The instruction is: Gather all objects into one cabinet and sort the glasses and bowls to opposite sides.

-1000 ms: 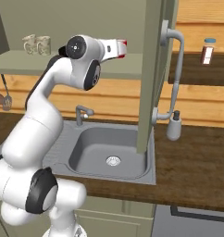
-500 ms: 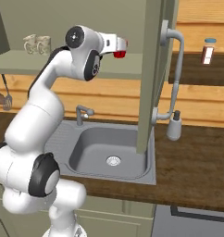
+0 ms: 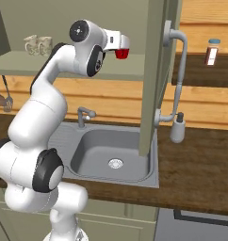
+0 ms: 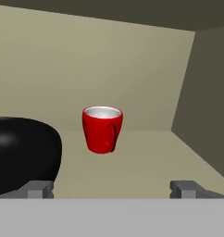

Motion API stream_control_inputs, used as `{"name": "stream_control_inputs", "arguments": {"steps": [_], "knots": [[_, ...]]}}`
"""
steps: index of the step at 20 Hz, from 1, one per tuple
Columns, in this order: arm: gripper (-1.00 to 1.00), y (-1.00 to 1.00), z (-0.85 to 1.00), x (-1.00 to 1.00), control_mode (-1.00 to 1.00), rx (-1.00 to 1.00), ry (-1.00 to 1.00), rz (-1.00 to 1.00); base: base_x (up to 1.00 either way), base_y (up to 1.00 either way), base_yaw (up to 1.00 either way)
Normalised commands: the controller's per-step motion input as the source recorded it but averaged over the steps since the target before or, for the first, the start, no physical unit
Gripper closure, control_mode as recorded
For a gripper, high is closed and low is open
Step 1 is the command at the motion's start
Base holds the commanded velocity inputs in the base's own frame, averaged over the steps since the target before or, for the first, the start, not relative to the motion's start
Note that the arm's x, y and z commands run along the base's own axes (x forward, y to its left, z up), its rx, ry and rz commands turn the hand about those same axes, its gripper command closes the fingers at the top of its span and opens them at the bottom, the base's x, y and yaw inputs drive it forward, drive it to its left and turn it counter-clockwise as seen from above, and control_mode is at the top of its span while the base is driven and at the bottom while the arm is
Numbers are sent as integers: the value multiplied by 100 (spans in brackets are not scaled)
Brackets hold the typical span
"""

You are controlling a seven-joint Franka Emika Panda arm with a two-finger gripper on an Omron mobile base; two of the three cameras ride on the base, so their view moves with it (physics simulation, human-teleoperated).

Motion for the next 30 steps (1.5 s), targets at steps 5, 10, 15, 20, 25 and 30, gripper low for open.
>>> {"name": "stream_control_inputs", "arguments": {"steps": [5,10,15,20,25,30], "knots": [[-100,0,-5,1,-100,0,0,0,0,0,0],[-100,0,-13,11,-100,0,0,0,0,0,0],[-100,0,-14,27,-100,0,0,0,0,0,0],[-100,0,-5,31,-100,0,0,0,0,0,0],[-100,-9,0,36,-100,1,0,0,0,0,0],[-100,-23,0,44,-100,5,4,0,0,0,0]]}}
